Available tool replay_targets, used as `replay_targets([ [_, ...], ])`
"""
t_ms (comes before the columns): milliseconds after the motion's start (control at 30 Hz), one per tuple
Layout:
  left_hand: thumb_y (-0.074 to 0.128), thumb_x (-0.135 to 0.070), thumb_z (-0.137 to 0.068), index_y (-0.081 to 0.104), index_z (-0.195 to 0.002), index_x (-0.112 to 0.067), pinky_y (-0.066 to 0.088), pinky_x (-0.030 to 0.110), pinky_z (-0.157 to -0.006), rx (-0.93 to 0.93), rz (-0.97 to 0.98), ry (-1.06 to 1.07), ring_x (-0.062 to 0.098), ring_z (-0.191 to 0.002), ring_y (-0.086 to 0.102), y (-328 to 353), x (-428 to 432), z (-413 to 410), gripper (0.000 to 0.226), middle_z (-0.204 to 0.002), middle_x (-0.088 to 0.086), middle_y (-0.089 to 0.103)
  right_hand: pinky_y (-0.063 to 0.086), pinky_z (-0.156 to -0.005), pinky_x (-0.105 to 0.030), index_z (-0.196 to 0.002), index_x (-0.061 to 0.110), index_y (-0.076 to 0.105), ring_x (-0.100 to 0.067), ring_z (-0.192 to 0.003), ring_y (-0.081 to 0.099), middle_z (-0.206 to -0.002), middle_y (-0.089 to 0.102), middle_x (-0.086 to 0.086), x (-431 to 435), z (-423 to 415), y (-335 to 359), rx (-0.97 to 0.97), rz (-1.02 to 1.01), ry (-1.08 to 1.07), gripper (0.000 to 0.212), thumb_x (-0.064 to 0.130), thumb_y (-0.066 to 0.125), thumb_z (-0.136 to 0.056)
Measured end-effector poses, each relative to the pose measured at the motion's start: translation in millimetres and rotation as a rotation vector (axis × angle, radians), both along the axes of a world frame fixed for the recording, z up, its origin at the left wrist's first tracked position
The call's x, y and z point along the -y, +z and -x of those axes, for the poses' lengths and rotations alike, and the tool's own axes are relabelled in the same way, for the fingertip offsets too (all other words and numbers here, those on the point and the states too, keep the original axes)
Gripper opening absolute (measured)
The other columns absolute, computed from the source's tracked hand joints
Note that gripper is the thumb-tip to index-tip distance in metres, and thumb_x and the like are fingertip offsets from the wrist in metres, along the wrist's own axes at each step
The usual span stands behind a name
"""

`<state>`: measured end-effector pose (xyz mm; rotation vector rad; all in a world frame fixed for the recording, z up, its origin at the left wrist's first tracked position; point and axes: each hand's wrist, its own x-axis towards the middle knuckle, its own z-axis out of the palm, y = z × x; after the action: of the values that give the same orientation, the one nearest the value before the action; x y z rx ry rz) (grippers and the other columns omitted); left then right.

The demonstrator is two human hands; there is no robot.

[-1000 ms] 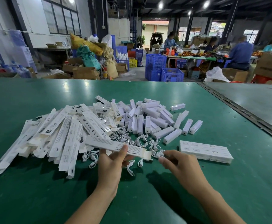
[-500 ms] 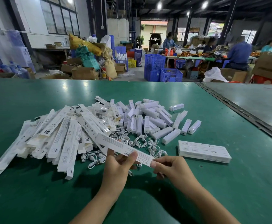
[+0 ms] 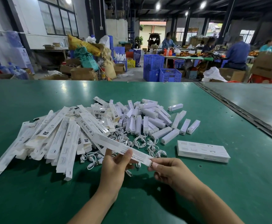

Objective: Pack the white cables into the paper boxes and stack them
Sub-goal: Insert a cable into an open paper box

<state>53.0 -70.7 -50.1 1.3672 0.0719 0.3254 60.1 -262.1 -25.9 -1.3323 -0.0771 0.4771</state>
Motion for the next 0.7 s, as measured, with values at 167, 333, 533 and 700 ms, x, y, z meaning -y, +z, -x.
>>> replay_targets([
  [167,0.072,-0.036,-0.074,0.055,-0.118,-0.011,0.058,0.025,-0.062,0.006,0.032,-0.035,0.025,-0.081,0.075,2.2,0.7,0.0,0.054,-0.094,0.011,0.077,0.049,-0.056,-0.022,-0.091,0.007,0.078,-0.013,-0.054,0.055,-0.086,0.073,-0.014,-3.2,-1.2,-3.9,0.062,0.027,-0.041,0.023,0.019,0.076,-0.070],
  [333,0.074,-0.041,-0.070,0.053,-0.117,-0.012,0.057,0.024,-0.060,0.026,0.059,-0.067,0.025,-0.075,0.075,0.7,4.0,0.0,0.059,-0.089,0.012,0.077,0.044,-0.047,-0.021,-0.075,0.009,0.075,-0.015,-0.046,0.053,-0.069,0.071,-0.009,-4.1,0.6,-5.7,0.221,0.255,-0.099,0.007,0.013,0.079,-0.080],
  [533,0.081,-0.058,-0.062,0.047,-0.119,-0.011,0.057,0.025,-0.060,0.022,0.099,-0.056,0.027,-0.073,0.074,-0.5,0.9,-2.6,0.081,-0.090,0.014,0.077,0.037,-0.052,-0.018,-0.075,0.018,0.062,-0.008,-0.054,0.042,-0.062,0.057,0.006,-10.9,4.2,-10.6,0.510,0.523,-0.299,0.024,0.023,0.085,-0.073],
  [700,0.081,-0.059,-0.062,0.039,-0.133,-0.024,0.059,0.026,-0.064,0.014,0.028,-0.087,0.027,-0.083,0.075,-3.5,3.2,-0.7,0.090,-0.098,0.006,0.077,0.040,-0.060,-0.008,-0.091,0.029,0.068,-0.004,-0.068,0.056,-0.087,0.064,0.025,-13.9,5.6,-12.4,0.852,0.648,-0.259,0.025,0.013,0.080,-0.076],
])
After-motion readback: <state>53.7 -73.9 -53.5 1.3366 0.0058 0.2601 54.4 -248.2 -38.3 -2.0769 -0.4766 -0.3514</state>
